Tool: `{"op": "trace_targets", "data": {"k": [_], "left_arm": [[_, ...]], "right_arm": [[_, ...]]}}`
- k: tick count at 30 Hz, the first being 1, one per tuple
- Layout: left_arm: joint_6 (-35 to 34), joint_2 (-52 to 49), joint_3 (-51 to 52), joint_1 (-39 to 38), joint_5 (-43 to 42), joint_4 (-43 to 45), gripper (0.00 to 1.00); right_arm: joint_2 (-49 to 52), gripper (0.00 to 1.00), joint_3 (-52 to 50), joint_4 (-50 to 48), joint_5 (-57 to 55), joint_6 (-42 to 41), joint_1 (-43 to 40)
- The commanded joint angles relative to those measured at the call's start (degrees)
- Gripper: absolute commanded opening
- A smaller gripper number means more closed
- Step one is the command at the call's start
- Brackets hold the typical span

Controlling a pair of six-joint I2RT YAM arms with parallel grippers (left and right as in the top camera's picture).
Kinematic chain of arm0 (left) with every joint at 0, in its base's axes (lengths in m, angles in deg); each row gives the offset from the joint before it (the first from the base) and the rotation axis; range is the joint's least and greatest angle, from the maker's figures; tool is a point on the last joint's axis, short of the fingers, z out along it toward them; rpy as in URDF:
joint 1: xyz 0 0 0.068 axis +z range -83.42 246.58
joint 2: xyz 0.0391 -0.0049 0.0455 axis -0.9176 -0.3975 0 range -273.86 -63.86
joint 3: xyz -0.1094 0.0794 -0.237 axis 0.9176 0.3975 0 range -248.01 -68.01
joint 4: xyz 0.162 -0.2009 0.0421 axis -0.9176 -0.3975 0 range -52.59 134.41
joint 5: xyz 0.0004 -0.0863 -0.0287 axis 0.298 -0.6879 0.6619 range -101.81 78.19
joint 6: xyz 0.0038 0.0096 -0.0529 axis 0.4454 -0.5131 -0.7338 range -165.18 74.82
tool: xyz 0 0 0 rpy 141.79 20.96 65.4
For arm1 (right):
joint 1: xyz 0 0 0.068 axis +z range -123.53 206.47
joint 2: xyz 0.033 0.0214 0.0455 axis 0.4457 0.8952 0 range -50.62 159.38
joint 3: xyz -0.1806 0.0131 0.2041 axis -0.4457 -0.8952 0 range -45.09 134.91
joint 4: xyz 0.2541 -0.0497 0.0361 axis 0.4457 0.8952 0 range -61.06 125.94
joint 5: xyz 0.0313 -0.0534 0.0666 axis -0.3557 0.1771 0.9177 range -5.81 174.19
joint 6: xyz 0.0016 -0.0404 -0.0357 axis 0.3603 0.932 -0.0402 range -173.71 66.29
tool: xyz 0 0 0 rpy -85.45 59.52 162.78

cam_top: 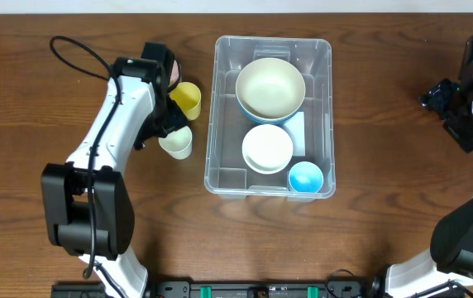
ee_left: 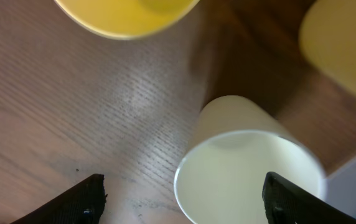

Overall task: Pack container
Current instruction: 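Move the left gripper back and grasp the pale green cup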

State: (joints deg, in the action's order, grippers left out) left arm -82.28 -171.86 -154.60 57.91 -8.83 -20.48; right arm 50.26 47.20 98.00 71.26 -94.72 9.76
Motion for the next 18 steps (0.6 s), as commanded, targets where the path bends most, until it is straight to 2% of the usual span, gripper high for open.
{"op": "trace_targets", "data": {"k": [1,10,15,18], "left_arm": [[-1.57,-1.31,2.01,0.31,0.48,0.28,0.8],[-1.55,-1.31,6.88,0.31,0.46,3.52,0.72],[-1.57,-1.31,6.93,0.31,0.42,3.69,0.48],[-1.55,-1.31,6.93,0.31,-0.11,4.04,0.3]], "right_arm": [[-0.26,0.99,-0.07,-0.09,-1.2,-0.72,-0.17],[-0.26,0.99,-0.07,-0.09,-1.2,-0.72,-0.15],[-0.26,0.99,-0.07,-0.09,-1.2,-0.72,-0.17],[-0.26,0.99,-0.07,-0.07,-1.2,-0.72,-0.15]]}}
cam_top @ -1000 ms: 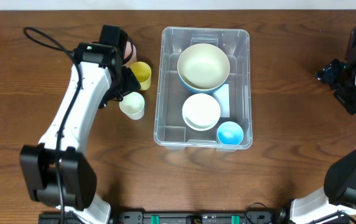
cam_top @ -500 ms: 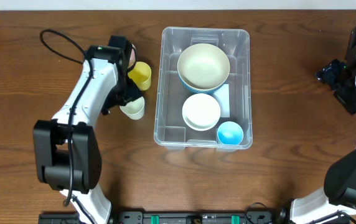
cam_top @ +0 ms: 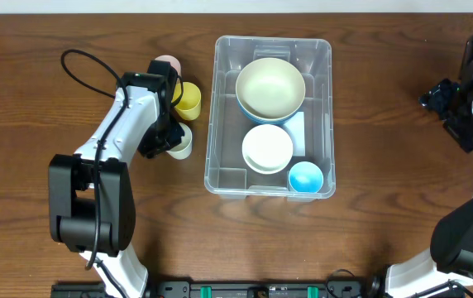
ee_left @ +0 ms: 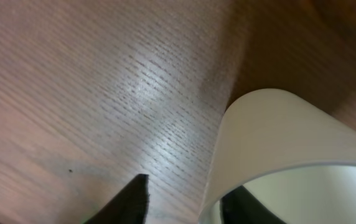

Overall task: Pack container
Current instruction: 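Move the left gripper back and grasp the pale green cup, then carry the pale green cup into the container and place it on the blue cup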

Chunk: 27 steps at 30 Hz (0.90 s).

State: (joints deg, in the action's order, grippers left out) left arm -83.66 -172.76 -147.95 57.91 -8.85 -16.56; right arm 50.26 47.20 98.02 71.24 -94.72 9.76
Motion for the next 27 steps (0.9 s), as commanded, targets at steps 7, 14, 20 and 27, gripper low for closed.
{"op": "trace_targets", "data": {"k": [7,14,20,27], "left_arm": [[0.59,-0.35,0.24,0.31,-1.53,1.03,0.06],[2.89,3.23,-3.13,0.31,-3.98,-4.26,0.06],[5.51,14.45,-9.94,0.02,-4.07,-9.25,0.06],[5.64,30.03,-11.52,-4.94,-4.09,-10.16,0.05]], "right_arm": [[-0.26,0.99,-0.07,-0.11,-1.18,-0.72,-0.15],[-0.26,0.99,-0.07,-0.11,-1.18,-0.72,-0.15],[-0.26,0.99,-0.07,-0.11,-1.18,-0.72,-0.15],[-0.26,0.99,-0.07,-0.09,-1.18,-0.72,-0.17]]}}
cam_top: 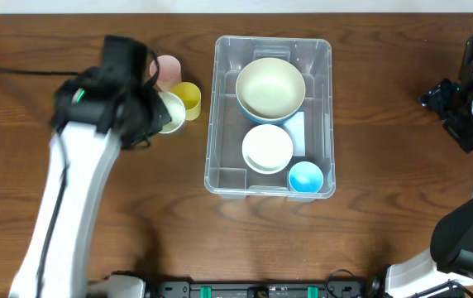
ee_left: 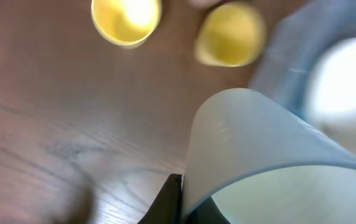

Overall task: Pack container
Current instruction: 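Carry the pale green cup into the container and place it on the blue cup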

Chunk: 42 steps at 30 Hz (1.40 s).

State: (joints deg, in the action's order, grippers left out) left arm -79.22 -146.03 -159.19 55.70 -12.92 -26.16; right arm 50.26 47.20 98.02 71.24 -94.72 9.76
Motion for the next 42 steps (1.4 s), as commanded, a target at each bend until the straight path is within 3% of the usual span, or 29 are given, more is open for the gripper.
{"op": "trace_targets", "data": {"k": [1,7,15,29,42], "left_arm": [[1.22,4.7,-0.28,-4.87,-0.52,-0.52,0.06],[1.25,4.59,0.33,-19.52,-2.51,2.16,0.06],[1.22,-6.27,0.83,-32.7,-2.54,7.74,0.06],[1.25,-16.79,0.83,-39.98,-2.54,11.15,0.06],[1.46,-19.67,0.83,-40.37,-2.56,12.83,0.06]], "right_arm": [[-0.26,0.99,-0.07,-0.11,-1.18,-0.72,-0.15],[-0.26,0.99,-0.07,-0.11,-1.18,-0.72,-0.15],[-0.26,0.99,-0.07,-0.11,-1.18,-0.72,-0.17],[-0.26,0.99,-0.07,-0.11,-1.18,-0.72,-0.17],[-0.26,0.99,-0.07,-0.09,-1.18,-0.72,-0.15]]}}
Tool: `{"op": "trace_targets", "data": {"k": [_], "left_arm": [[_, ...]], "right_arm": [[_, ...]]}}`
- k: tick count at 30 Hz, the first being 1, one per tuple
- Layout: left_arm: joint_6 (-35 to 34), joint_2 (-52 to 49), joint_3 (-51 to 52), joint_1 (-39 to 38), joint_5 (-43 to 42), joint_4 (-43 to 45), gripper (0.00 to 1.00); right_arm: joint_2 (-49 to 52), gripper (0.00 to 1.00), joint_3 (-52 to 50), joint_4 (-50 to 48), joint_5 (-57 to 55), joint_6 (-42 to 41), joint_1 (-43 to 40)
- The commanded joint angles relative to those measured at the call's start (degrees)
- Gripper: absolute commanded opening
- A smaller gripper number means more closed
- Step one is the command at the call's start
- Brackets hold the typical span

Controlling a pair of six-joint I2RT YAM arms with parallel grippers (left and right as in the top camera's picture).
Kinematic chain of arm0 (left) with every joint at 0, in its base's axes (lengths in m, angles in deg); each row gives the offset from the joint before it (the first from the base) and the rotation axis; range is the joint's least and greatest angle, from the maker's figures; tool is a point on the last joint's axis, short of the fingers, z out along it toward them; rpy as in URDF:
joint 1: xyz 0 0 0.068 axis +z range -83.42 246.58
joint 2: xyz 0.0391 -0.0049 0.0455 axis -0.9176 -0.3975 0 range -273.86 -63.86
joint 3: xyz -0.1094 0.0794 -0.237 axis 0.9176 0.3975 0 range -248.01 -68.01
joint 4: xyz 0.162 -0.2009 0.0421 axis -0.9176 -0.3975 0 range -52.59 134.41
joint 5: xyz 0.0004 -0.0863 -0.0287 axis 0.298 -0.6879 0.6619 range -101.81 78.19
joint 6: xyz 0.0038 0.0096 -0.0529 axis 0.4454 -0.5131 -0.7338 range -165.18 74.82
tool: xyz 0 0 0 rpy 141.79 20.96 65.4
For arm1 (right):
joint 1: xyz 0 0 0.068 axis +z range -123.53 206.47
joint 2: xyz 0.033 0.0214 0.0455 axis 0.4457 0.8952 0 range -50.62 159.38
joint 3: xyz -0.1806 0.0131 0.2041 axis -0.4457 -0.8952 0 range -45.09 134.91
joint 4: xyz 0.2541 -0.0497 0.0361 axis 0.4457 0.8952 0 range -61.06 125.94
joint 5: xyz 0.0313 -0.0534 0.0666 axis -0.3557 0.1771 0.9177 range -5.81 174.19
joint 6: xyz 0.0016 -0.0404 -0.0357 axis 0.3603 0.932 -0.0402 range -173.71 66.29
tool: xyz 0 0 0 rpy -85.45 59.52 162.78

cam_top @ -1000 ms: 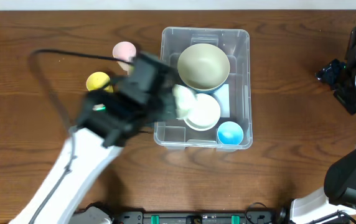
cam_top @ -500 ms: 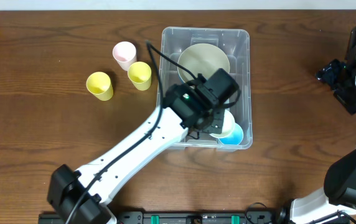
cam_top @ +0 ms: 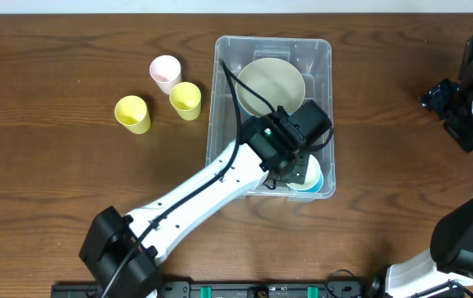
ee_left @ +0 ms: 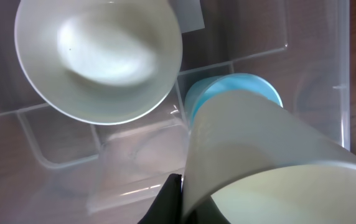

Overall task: Pack container
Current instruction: 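Carry the pale green cup into the container and place it on the blue cup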

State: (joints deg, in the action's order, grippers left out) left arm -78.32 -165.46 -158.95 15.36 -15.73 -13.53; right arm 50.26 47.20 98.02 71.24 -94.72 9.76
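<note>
My left gripper is inside the clear plastic container, shut on the rim of a cream cup, one finger outside the wall. The cup hangs just above a blue cup in the container's near right corner. A small white bowl lies beside it, and a large cream bowl fills the far end. On the table to the left stand a pink cup and two yellow cups. My right gripper hangs at the far right edge, away from everything.
The container is divided by low ribs on its floor. My left arm stretches across the table from the near left and over the container's near wall. The cups stand close together left of the container.
My left gripper, holding the cream cup, was raised over the table beside the other cups. It is now inside the container, over the blue cup. The right arm has not moved.
My left gripper was open around the cream cup standing next to a yellow cup on the table. Then its fingers were at the cup's rim. Then the cup was held up off the table, and now it hangs in the container above the blue cup.
</note>
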Motion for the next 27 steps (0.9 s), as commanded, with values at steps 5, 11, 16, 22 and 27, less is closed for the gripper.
{"op": "trace_targets", "data": {"k": [5,11,16,22,27], "left_arm": [[0.57,-0.26,0.59,-0.02,0.26,0.44,0.06],[0.57,-0.26,0.59,-0.26,0.24,0.42,0.06],[0.57,-0.26,0.59,-0.92,0.24,0.42,0.07],[1.31,-0.26,0.59,-0.94,0.24,0.39,0.27],[1.44,-0.26,0.59,-0.94,0.26,0.46,0.3]], "right_arm": [[-0.26,0.99,-0.07,-0.11,-1.18,-0.72,-0.15],[-0.26,0.99,-0.07,-0.11,-1.18,-0.72,-0.15],[-0.26,0.99,-0.07,-0.11,-1.18,-0.72,-0.15],[-0.26,0.99,-0.07,-0.11,-1.2,-0.72,-0.15],[-0.26,0.99,-0.07,-0.11,-1.18,-0.72,-0.15]]}}
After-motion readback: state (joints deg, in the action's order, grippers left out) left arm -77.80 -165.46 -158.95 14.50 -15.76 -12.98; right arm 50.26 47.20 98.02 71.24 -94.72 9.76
